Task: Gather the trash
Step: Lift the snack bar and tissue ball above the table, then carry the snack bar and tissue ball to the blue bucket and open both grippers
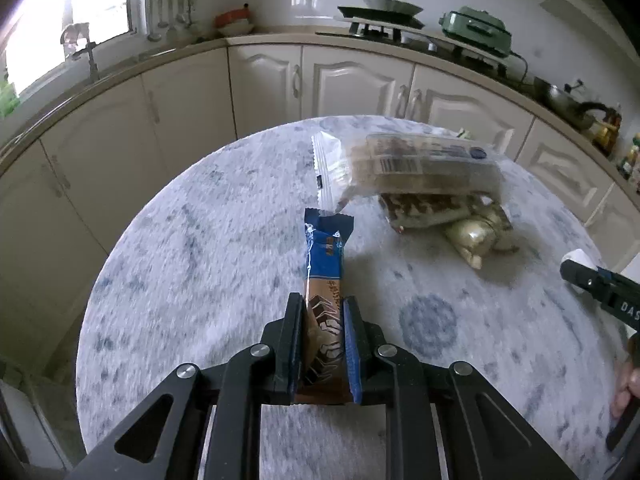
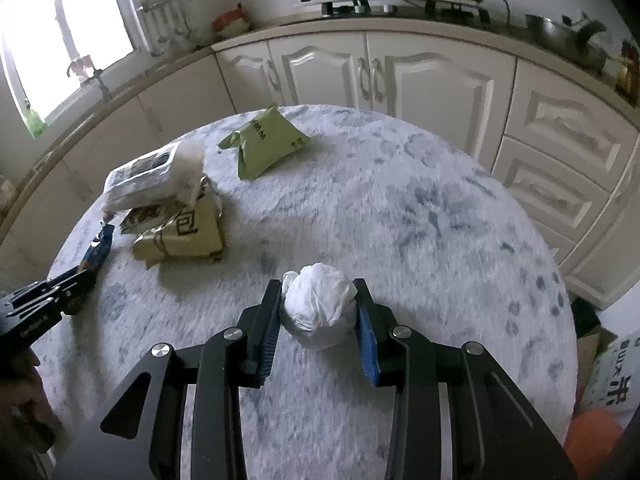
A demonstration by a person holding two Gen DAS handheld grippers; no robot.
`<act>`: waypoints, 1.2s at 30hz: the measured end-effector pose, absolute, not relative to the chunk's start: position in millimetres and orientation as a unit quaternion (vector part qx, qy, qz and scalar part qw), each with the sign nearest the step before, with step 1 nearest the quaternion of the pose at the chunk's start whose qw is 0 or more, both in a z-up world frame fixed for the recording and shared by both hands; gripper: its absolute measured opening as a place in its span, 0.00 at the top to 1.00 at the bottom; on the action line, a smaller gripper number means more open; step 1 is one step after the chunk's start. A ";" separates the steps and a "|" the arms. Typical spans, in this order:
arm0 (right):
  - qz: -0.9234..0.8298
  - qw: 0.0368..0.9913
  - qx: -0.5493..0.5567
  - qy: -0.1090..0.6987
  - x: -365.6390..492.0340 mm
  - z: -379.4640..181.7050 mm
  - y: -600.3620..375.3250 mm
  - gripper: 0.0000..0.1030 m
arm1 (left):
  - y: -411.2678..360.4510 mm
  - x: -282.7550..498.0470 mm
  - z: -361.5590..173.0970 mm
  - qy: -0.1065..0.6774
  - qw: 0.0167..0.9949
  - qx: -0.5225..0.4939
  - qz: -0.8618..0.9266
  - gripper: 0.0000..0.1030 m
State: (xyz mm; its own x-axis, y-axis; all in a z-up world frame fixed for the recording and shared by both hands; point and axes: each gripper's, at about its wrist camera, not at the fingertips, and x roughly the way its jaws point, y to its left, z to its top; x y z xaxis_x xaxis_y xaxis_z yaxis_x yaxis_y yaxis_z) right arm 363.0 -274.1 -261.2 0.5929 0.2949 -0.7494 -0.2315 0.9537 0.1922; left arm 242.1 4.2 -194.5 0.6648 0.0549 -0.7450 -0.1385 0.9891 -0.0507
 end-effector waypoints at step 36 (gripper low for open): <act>0.141 0.933 0.069 0.324 282.4 -162.1 -323.9 0.66 | -86.7 131.9 -83.6 0.242 0.970 -0.004 -0.034 0.85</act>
